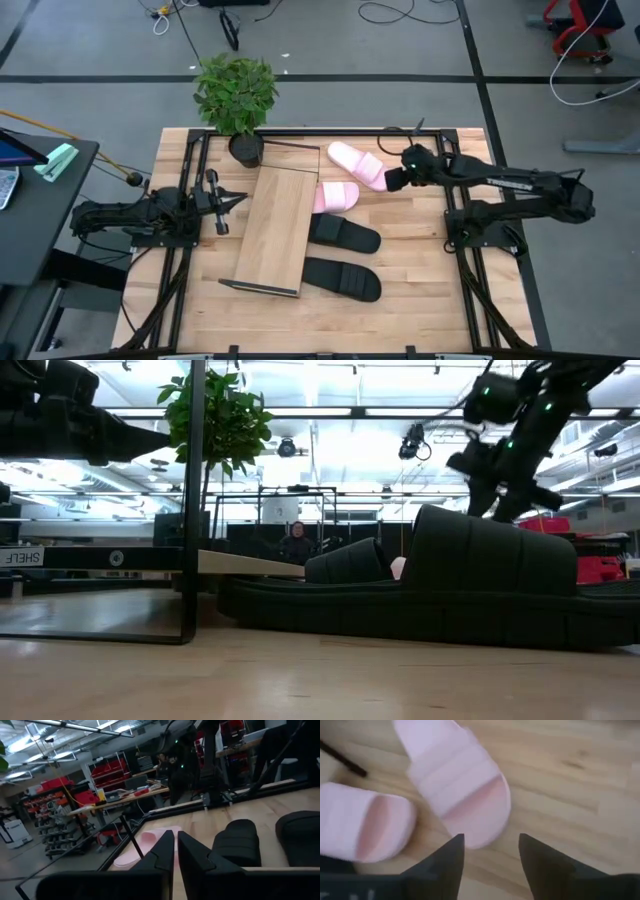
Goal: Pick and place slides into the shelf
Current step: Put the top pink slipper on the shelf
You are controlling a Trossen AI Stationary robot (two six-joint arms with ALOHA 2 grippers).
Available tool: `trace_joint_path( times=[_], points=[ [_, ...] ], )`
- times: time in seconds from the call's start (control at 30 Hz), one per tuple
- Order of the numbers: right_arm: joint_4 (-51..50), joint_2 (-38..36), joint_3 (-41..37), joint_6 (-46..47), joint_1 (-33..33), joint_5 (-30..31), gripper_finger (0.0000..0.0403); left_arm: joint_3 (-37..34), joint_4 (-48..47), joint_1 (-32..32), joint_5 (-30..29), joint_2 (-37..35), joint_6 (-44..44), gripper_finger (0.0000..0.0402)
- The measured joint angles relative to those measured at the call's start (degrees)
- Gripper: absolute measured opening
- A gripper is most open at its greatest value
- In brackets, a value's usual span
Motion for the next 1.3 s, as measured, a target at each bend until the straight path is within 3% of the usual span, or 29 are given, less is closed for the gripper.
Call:
trace_joint_path(
  times=[0.23, 0.5, 1.3],
  points=[
    [1.12, 6.74, -0.2, 2.47, -3.26, -6.53, 0.0254, 0.01, 0.0, 0.0, -0.01, 0.0, 1.86, 0.0025],
    [3.94, 10.54, -0.2, 5.89, -6.23, -7.3, 0.0302, 0.01, -0.08, -0.02, 0.0, 0.0, 1.44, 0.0022],
    [14.82, 21.91, -0.2, 11.96, -8.38, -9.57, 0.0298, 0.01, -0.24, -0.02, 0.0, 0.0, 1.35, 0.0028]
  ],
)
